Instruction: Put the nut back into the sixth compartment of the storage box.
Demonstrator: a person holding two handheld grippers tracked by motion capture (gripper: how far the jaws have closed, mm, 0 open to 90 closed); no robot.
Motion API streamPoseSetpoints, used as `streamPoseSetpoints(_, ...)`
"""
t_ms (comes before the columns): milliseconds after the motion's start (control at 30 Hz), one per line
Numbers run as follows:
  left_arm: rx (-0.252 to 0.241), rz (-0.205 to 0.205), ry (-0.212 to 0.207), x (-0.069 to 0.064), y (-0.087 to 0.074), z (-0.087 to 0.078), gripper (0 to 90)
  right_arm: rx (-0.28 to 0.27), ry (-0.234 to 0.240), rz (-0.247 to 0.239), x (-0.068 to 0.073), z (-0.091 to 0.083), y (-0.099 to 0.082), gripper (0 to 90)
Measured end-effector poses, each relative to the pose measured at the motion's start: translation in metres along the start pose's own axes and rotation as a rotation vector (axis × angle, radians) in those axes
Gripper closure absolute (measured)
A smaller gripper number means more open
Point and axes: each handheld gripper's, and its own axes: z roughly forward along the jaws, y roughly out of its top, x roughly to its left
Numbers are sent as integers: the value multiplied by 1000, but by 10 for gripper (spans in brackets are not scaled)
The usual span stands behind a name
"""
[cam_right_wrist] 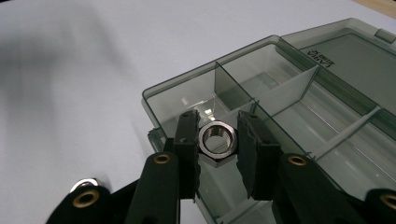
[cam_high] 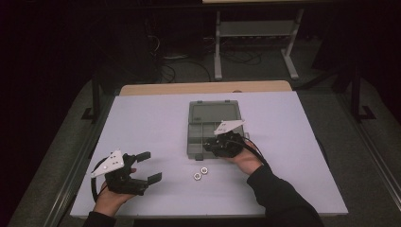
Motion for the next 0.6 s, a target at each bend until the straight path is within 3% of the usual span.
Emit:
streamPoseSetpoints(467, -1, 3, -1, 0, 0, 0, 105, 43, -10, 6, -1, 9, -1, 689)
streamPoseSetpoints(600, 1, 4, -1, 0, 0, 0, 105, 29, -16, 4, -2, 8, -1, 589)
